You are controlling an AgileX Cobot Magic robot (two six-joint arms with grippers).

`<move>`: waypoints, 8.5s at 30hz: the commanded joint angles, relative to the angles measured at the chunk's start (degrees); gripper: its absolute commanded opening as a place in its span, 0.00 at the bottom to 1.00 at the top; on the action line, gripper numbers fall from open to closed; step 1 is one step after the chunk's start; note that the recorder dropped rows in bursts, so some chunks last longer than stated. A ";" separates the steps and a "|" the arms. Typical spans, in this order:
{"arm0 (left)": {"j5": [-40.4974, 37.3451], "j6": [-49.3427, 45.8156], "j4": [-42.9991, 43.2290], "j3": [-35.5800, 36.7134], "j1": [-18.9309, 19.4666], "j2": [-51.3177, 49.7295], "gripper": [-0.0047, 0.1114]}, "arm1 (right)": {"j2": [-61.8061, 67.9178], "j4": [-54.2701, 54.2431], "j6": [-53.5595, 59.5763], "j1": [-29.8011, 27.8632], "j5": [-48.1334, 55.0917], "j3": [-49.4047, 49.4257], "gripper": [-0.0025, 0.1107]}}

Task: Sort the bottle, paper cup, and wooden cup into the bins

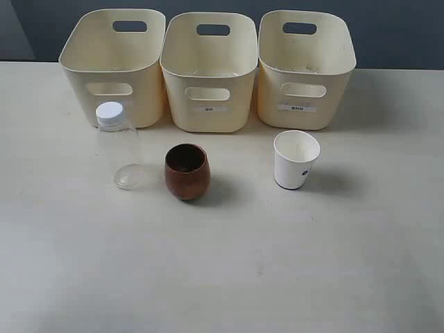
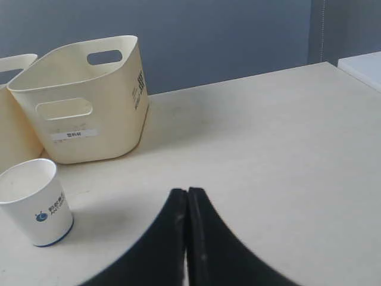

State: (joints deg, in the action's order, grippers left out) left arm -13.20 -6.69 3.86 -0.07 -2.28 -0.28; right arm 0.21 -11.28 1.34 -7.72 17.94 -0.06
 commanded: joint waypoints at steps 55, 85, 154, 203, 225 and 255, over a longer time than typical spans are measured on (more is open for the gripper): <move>0.31 0.11 0.10 0.07 -0.18 0.28 0.04 | -0.21 -32.93 0.06 -0.42 -19.38 0.06 0.02; 0.31 0.11 0.10 0.07 -0.18 0.28 0.04 | -0.21 -70.51 33.56 -0.42 13.24 0.06 0.02; 0.32 0.11 0.10 0.07 -0.18 0.28 0.04 | 56.05 -88.67 83.92 19.42 28.81 -41.02 0.02; 0.32 0.11 0.10 0.07 -0.18 0.28 0.04 | 109.92 -88.67 100.72 51.14 7.09 -72.94 0.47; 0.32 0.11 0.10 0.07 -0.18 0.28 0.04 | 119.21 -88.67 100.64 51.14 -0.28 -82.46 0.63; 0.32 0.11 0.10 0.07 -0.18 0.28 0.04 | 121.70 -88.67 100.54 51.14 -4.39 -85.01 0.63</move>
State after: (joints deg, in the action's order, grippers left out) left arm -13.20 -6.69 3.86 -0.07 -2.28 -0.28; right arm 121.71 -99.75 101.64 43.59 13.77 -84.04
